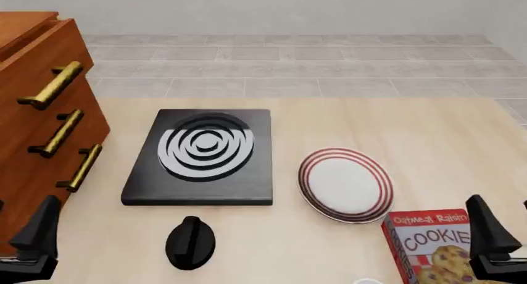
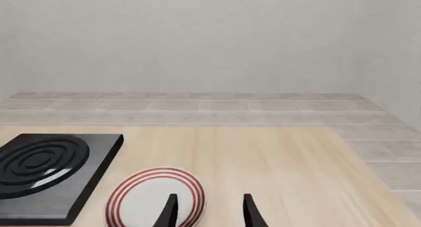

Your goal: Pick the akita bowl in the top layer of the wooden cabinet and place it on the plate.

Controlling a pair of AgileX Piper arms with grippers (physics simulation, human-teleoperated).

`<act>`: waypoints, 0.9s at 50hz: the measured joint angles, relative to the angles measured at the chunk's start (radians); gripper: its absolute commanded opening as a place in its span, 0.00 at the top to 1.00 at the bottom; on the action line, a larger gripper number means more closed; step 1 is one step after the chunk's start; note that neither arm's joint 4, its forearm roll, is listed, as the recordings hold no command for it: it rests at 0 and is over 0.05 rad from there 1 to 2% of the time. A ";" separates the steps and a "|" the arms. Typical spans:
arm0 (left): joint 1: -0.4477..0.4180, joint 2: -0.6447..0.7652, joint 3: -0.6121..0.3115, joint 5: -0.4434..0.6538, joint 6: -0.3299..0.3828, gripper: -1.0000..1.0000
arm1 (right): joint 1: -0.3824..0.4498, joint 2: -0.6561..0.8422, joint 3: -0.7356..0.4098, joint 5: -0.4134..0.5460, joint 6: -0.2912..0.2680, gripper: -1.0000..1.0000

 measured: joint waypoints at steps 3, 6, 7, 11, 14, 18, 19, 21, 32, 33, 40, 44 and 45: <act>-0.004 0.009 -0.007 -0.001 0.005 0.00 | 0.000 0.002 0.000 0.000 0.001 0.00; -0.007 0.024 -0.024 -0.002 0.008 0.00 | 0.000 0.002 0.000 0.000 0.000 0.00; -0.008 0.029 -0.031 -0.001 0.009 0.00 | 0.001 0.002 0.000 0.001 0.000 0.00; -0.015 0.047 -0.063 0.006 0.008 0.00 | 0.000 0.003 -0.001 0.000 -0.001 0.00; -0.022 0.062 -0.088 0.011 0.008 0.00 | 0.000 0.003 -0.001 0.000 -0.002 0.00; -0.029 0.084 -0.122 0.018 0.007 0.00 | 0.000 0.002 -0.001 0.001 -0.003 0.00; -0.030 0.090 -0.131 0.020 0.007 0.00 | 0.000 0.002 -0.002 0.001 -0.003 0.00; -0.033 0.102 -0.149 0.025 0.009 0.00 | 0.000 0.002 -0.002 0.002 -0.004 0.00; -0.070 0.168 -0.228 0.049 0.034 0.00 | -0.002 0.001 -0.003 0.004 -0.007 0.00; -0.073 0.174 -0.233 0.051 0.035 0.00 | -0.002 0.001 -0.003 0.004 -0.007 0.00; -0.091 0.217 -0.274 0.070 0.036 0.00 | -0.003 0.001 -0.004 0.005 -0.010 0.00; -0.095 0.231 -0.307 0.091 0.037 0.00 | -0.004 0.002 -0.004 0.005 -0.011 0.00; -0.096 0.234 -0.316 0.096 0.037 0.00 | -0.004 0.002 -0.004 0.005 -0.012 0.00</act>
